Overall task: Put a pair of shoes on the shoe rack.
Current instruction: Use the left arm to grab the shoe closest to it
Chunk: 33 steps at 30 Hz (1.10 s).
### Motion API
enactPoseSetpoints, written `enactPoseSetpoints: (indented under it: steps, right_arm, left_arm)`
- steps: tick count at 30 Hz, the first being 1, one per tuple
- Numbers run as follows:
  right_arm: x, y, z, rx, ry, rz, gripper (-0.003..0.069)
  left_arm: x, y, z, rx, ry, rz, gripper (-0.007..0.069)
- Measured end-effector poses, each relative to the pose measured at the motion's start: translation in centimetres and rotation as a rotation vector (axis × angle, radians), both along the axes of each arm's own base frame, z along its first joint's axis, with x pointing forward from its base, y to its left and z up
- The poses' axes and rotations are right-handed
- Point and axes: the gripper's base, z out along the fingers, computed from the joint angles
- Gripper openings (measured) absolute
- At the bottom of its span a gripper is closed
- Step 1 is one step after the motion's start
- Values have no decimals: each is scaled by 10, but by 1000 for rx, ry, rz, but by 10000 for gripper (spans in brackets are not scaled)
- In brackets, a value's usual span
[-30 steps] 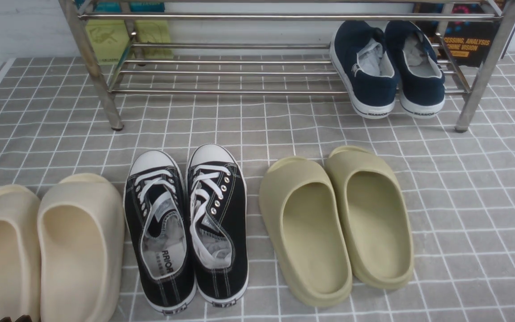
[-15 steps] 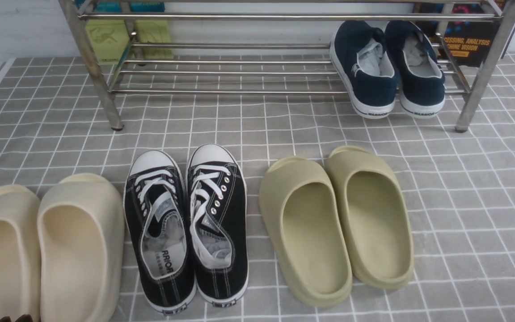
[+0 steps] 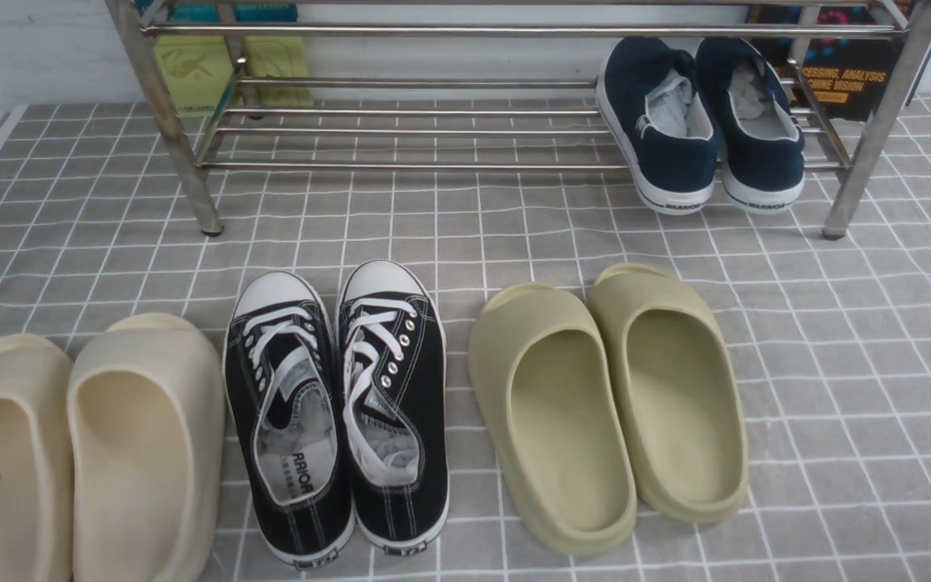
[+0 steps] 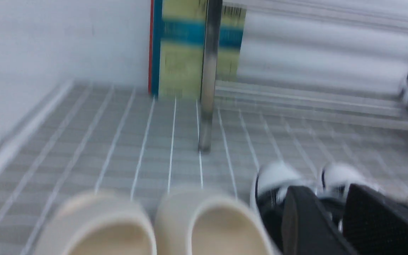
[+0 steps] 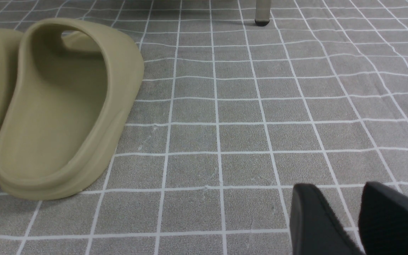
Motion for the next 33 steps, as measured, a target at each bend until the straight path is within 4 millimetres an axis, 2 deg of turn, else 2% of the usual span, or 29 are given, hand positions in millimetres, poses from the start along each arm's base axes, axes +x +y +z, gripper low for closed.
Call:
enactPoseSetpoints:
  steps: [2, 7, 15, 18, 23, 25, 27, 28, 30, 33]
  right_arm:
    - [0, 0, 0, 0, 0, 0, 239]
    - [0, 0, 0, 0, 0, 0, 239]
    - [0, 0, 0, 0, 0, 0, 239]
    - [0, 0, 0, 0, 0, 0, 239]
    - [0, 0, 0, 0, 0, 0, 239]
    - [0, 0, 0, 0, 0, 0, 239]
    - [0, 0, 0, 0, 0, 0, 239]
    - [0, 0, 0, 0, 0, 0, 239]
    - [0, 0, 0, 0, 0, 0, 239]
    - [0, 0, 0, 0, 0, 0, 239]
  left_arm:
    - [-4, 0, 17, 10, -187, 1, 187]
    - [-12, 0, 35, 8, -414, 1, 191]
    - [-15, 0, 39, -54, -465, -21, 190]
    - [-15, 0, 39, -94, -457, -36, 166]
    - [-13, 0, 55, -158, -272, -45, -9]
    - [-13, 0, 63, -159, -209, -39, -13]
    - [-10, 0, 78, -162, -49, -26, -13]
    - [-8, 0, 79, -162, -27, -24, -13]
    - [-1, 0, 89, -159, 176, -6, -13]
    - [15, 0, 92, -151, 456, 19, -13]
